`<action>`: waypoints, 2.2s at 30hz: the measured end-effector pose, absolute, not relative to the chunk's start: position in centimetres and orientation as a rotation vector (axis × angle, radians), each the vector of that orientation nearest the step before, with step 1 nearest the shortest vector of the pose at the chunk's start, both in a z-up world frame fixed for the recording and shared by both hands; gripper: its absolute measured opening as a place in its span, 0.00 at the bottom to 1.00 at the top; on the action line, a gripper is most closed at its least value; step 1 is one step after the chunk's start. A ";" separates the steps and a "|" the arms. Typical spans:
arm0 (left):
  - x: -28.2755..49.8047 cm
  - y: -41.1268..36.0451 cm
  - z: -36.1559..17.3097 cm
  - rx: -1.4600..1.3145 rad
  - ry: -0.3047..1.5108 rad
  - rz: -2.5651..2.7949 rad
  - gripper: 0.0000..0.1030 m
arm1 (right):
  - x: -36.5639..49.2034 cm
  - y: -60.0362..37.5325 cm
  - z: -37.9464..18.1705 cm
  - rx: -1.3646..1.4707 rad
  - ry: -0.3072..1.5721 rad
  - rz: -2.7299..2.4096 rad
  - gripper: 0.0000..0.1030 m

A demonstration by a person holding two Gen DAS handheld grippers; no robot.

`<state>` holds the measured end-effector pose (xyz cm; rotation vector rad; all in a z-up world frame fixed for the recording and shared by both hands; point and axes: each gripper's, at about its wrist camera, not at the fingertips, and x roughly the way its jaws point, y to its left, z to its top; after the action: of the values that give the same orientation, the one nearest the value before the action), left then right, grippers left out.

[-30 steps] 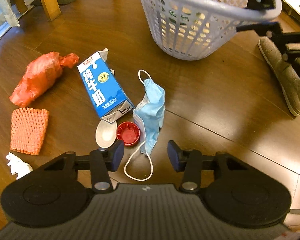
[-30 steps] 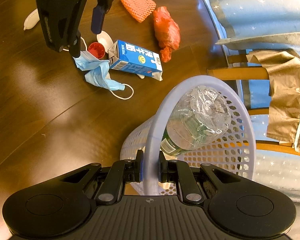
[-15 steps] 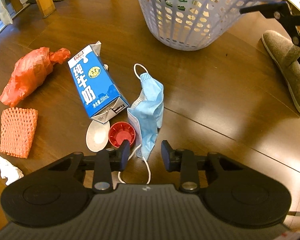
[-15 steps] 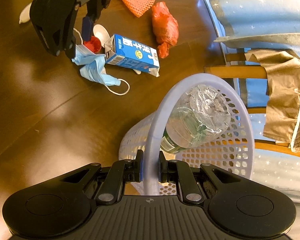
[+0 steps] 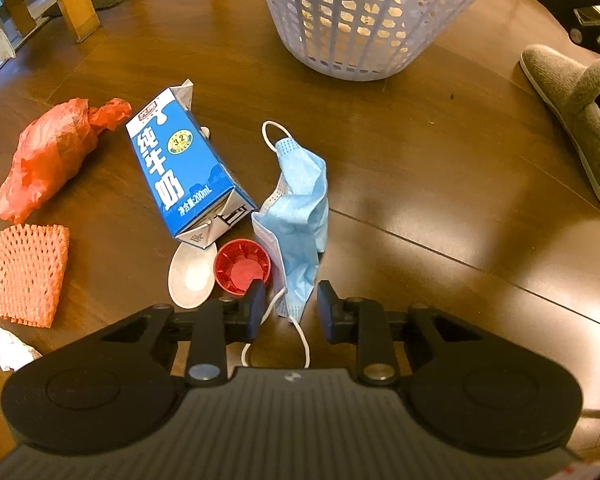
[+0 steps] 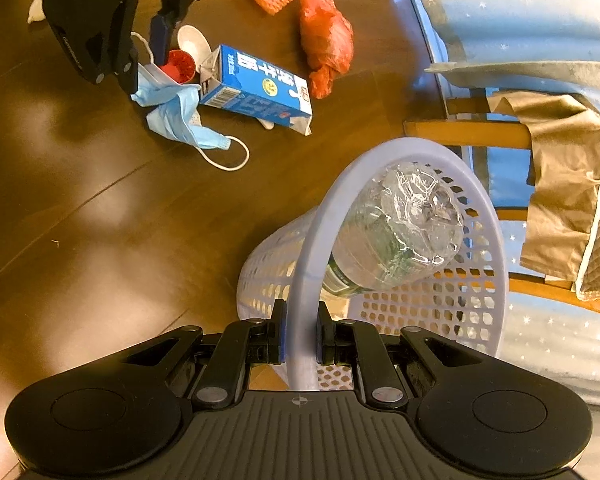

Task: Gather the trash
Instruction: 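Lower the left tool onto the blue face mask and pinch it, then carry the face mask over the basket and open the left tool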

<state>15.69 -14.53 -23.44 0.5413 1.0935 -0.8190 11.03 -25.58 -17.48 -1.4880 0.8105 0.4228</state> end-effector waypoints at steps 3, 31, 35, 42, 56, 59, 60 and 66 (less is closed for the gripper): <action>15.7 -14.6 -23.6 0.540 1.093 -0.818 0.20 | 11.1 -25.7 -17.5 -1.485 0.812 0.420 0.09; 15.1 -12.4 -18.8 0.548 1.097 -0.854 0.00 | 10.9 -25.0 -17.4 -1.484 0.825 0.438 0.09; 15.5 -12.1 -15.9 0.562 1.065 -0.854 0.00 | 11.0 -24.6 -17.2 -1.480 0.824 0.444 0.09; 15.4 -11.0 -10.0 0.596 1.001 -0.857 0.00 | 10.5 -24.0 -17.2 -1.489 0.816 0.472 0.09; 16.6 -11.9 0.4 0.505 0.829 -0.877 0.00 | 8.8 -23.0 -17.2 -1.498 0.784 0.537 0.09; 17.2 -13.0 2.2 0.476 0.791 -0.895 0.00 | 8.8 -23.1 -17.2 -1.496 0.784 0.537 0.09; 17.4 -13.4 2.5 0.468 0.784 -0.903 0.00 | 8.8 -23.0 -17.2 -1.496 0.783 0.537 0.09; 18.4 -16.2 3.5 0.429 0.746 -0.944 0.00 | 8.6 -23.0 -17.2 -1.492 0.785 0.541 0.09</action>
<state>18.43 -16.24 3.47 0.4295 0.7461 -0.9437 8.63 -23.04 -17.22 -1.4917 0.7847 0.5411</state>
